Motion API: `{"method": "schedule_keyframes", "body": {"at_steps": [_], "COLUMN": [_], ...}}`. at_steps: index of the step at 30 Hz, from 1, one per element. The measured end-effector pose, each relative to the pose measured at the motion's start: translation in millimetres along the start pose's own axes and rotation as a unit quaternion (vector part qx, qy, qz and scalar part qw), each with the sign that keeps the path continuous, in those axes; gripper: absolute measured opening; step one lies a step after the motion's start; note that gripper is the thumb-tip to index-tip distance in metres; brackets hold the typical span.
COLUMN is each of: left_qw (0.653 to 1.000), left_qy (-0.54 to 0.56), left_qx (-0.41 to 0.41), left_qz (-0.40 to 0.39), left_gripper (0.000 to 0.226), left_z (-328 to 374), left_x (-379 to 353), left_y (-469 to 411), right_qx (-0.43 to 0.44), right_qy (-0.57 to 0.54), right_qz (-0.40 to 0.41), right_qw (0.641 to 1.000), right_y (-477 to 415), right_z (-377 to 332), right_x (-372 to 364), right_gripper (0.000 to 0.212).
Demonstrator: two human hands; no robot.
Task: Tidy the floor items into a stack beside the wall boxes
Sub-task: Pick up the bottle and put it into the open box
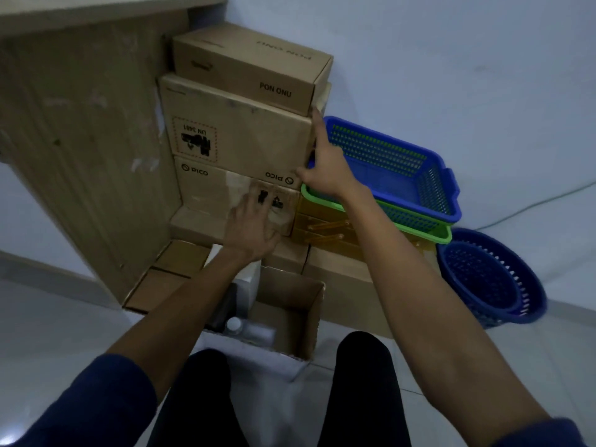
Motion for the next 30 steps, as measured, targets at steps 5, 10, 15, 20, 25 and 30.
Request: {"method": "schedule_keyframes", "body": {"at_steps": [5,10,15,20,25,30], "left_qw": [0.994,0.989,0.982,0.98,0.993,0.976], "left_qy": [-0.098,-0.149,-0.19,-0.194,-0.088,-0.031], "left_qx": [-0.045,-0.009,0.003,-0.019,-0.039,-0.021], "left_qz": [-0.003,-0.012,-0.018,-0.048,0.063,0.213], "left_gripper": [0.1,0.109,0.08,0.066,0.05,0.089], "left_z": [39.1,42.3,57.2,68.2,61.2,28.0], "left_x": [-18.6,-21.4,-7.8,19.6,84.2,152.3], "left_y": [-5.0,-7.1,-1.0,-4.9,-26.2,-59.5], "right_qx": [0.007,0.008,-0.023,-0.034,0.006,-0.017], "right_qy": [-0.002,-0.022,-0.052,-0.02,0.031,-0.036], "right_qz": [0.005,0.004,0.003,-0.059,-0.022,0.016], "right_qw": [1.0,1.0,0.998,0.997,0.999,0.999], "right_y": [-1.7,-3.4,-1.3,-6.3,-11.5,-32.0], "right_z": [3.3,8.9,1.5,-5.1,-20.9,-40.3], "right_x": [-1.7,-2.3,-4.3,9.5,39.9,45.7], "right_gripper": [0.11,0.11,0.108,0.106,0.105,0.107]}}
Point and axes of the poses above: each hand's wrist, its own y-axis away from the middle knuckle, its own x-axis out of the back of the hand, z = x × y, the point moved 3 cm from there along -y, towards the middle knuckle, and after that the axes turned 4 degrees about x, right-handed, at the moved point
